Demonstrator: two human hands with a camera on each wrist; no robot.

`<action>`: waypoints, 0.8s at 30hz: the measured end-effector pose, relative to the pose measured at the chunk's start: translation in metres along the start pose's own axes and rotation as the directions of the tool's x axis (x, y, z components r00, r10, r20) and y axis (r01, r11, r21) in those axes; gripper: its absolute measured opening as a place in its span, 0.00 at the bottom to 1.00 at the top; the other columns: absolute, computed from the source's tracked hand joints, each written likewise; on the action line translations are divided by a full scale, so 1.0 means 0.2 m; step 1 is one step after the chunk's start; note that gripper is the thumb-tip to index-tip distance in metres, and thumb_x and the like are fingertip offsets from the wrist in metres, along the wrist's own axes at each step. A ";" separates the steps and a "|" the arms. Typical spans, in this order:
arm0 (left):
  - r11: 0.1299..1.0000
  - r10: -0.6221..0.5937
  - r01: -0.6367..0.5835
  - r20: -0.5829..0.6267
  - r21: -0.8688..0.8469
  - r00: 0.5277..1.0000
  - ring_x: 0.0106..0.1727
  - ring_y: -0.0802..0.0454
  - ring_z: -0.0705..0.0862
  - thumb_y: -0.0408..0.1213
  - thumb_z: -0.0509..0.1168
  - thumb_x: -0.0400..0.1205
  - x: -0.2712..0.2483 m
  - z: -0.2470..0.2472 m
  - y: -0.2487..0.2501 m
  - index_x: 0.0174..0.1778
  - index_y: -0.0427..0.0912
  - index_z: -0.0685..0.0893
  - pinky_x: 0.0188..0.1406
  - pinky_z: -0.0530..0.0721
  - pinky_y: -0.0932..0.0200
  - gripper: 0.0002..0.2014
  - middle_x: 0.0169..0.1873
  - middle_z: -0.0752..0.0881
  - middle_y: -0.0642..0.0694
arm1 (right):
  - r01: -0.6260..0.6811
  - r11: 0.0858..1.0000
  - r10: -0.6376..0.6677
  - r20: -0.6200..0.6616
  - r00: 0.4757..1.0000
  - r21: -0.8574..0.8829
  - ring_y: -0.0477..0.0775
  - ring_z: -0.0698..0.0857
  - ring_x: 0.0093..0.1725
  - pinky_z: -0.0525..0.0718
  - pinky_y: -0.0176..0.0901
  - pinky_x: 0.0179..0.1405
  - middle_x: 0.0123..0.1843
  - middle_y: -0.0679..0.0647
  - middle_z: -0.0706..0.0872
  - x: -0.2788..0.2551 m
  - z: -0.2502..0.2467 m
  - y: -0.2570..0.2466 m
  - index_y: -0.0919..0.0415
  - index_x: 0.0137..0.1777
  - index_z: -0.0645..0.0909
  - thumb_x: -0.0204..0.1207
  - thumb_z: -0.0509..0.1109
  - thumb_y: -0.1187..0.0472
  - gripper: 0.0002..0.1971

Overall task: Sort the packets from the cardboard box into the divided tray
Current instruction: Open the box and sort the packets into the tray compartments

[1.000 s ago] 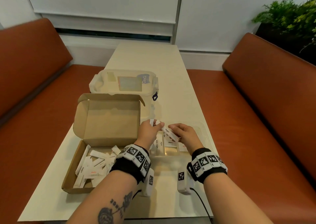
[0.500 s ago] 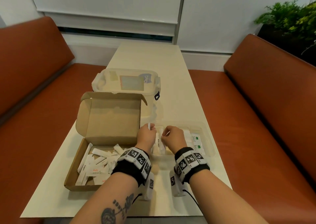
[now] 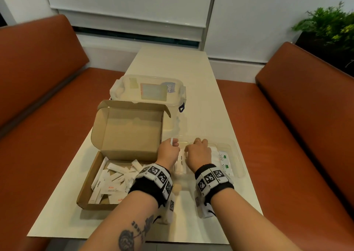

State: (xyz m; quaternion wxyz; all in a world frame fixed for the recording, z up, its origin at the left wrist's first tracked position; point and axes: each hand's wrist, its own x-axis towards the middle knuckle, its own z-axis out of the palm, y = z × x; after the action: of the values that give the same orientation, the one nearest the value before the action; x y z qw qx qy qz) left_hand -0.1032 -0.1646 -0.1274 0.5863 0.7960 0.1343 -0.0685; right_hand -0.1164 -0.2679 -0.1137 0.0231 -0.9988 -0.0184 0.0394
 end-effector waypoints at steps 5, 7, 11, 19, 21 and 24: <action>1.000 -0.016 0.016 -0.004 -0.005 1.000 0.62 0.45 0.82 0.24 0.59 0.80 0.00 0.00 0.00 0.66 0.38 0.80 0.66 0.80 0.46 0.18 0.60 0.84 0.41 | -0.007 0.999 0.010 0.057 0.998 -0.054 0.61 0.66 0.70 0.73 0.52 0.63 0.67 0.55 0.73 0.00 0.01 0.00 0.51 0.64 0.82 0.78 0.65 0.57 0.15; 1.000 -0.010 0.010 -0.005 0.004 1.000 0.62 0.45 0.82 0.25 0.60 0.81 0.00 0.00 0.00 0.66 0.38 0.80 0.66 0.80 0.46 0.17 0.61 0.84 0.41 | -0.025 0.999 0.027 0.064 0.998 -0.032 0.61 0.65 0.70 0.73 0.52 0.62 0.67 0.56 0.73 -0.01 0.02 0.01 0.51 0.64 0.82 0.78 0.65 0.57 0.15; 0.996 -0.009 0.005 -0.040 -0.086 0.999 0.47 0.45 0.81 0.45 0.55 0.87 -0.01 0.01 0.02 0.57 0.38 0.83 0.57 0.83 0.44 0.16 0.53 0.85 0.40 | -0.013 0.995 0.006 0.071 0.997 0.095 0.60 0.68 0.69 0.75 0.51 0.62 0.67 0.55 0.75 -0.01 0.01 0.02 0.50 0.65 0.81 0.76 0.68 0.54 0.17; 0.881 0.095 -0.035 0.105 -0.472 0.990 0.62 0.50 0.81 0.54 0.44 0.88 -0.12 -0.01 0.12 0.64 0.46 0.81 0.59 0.83 0.58 0.25 0.65 0.81 0.47 | -0.098 0.306 0.002 0.102 0.995 0.947 0.46 0.81 0.31 0.77 0.29 0.31 0.32 0.50 0.86 -0.06 -0.10 0.06 0.59 0.39 0.86 0.82 0.61 0.58 0.15; 0.874 0.122 -0.059 0.101 -0.482 0.987 0.61 0.56 0.80 0.55 0.41 0.88 -0.13 -0.03 0.15 0.67 0.45 0.80 0.48 0.81 0.70 0.27 0.64 0.81 0.49 | -0.144 0.204 -0.076 0.162 0.984 0.968 0.47 0.83 0.33 0.81 0.37 0.37 0.33 0.51 0.87 -0.07 -0.12 0.10 0.59 0.41 0.87 0.82 0.62 0.57 0.14; 0.887 0.147 -0.094 0.083 -0.452 0.986 0.65 0.54 0.77 0.55 0.39 0.88 -0.13 -0.04 0.17 0.71 0.46 0.78 0.57 0.72 0.63 0.29 0.64 0.81 0.49 | -0.168 0.128 -0.177 0.189 0.966 0.977 0.45 0.84 0.31 0.85 0.36 0.36 0.32 0.49 0.87 -0.09 -0.13 0.15 0.59 0.44 0.87 0.78 0.68 0.60 0.07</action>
State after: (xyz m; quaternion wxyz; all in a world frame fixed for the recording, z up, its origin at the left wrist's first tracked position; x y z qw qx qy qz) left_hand -0.1193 -0.1702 -0.0867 0.7632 0.6415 0.0628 -0.0449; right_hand -0.1305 -0.2995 -0.0877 0.6743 -0.7182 0.0063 0.1718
